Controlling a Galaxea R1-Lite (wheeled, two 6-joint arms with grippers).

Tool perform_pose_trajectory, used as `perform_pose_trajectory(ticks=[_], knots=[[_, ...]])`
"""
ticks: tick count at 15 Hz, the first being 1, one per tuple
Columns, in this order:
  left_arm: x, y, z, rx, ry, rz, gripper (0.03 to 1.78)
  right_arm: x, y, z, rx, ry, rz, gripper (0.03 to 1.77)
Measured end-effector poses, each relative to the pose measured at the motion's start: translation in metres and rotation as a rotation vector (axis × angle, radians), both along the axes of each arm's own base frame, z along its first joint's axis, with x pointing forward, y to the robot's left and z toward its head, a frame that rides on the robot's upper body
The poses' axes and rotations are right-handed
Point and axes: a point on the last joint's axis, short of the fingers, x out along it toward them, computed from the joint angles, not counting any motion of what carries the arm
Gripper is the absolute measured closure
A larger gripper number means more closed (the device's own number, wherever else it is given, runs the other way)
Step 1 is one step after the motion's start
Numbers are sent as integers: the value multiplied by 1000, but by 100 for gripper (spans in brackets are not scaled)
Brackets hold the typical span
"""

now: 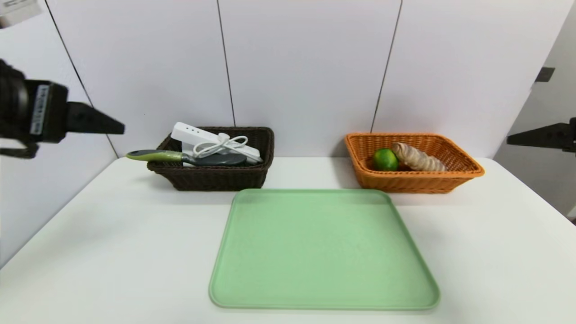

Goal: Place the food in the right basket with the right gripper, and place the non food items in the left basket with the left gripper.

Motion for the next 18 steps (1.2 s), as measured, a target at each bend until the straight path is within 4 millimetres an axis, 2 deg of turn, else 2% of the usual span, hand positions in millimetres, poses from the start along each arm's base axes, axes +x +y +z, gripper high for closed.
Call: perform_pose_trajectory(ticks=[2, 5, 8, 11, 14, 18], knots=[[-38, 17, -15, 33, -45, 84, 20, -10, 9, 4, -125, -33, 59, 9], [-90, 44, -36, 15, -170, 213, 17, -50, 15, 5, -151, -93, 64, 9], [-145, 60, -57, -8, -296, 299, 15, -107, 8, -9, -151, -166, 24, 9], [-196, 68, -83, 17, -408, 315, 14, -171, 5, -41, -154, -265, -34, 9], [-227, 72, -107, 14, -488, 349, 14, -220, 6, -71, -155, -403, -66, 9], [-241, 75, -114, -21, -547, 457, 12, -257, 6, -99, -153, -549, -68, 9]])
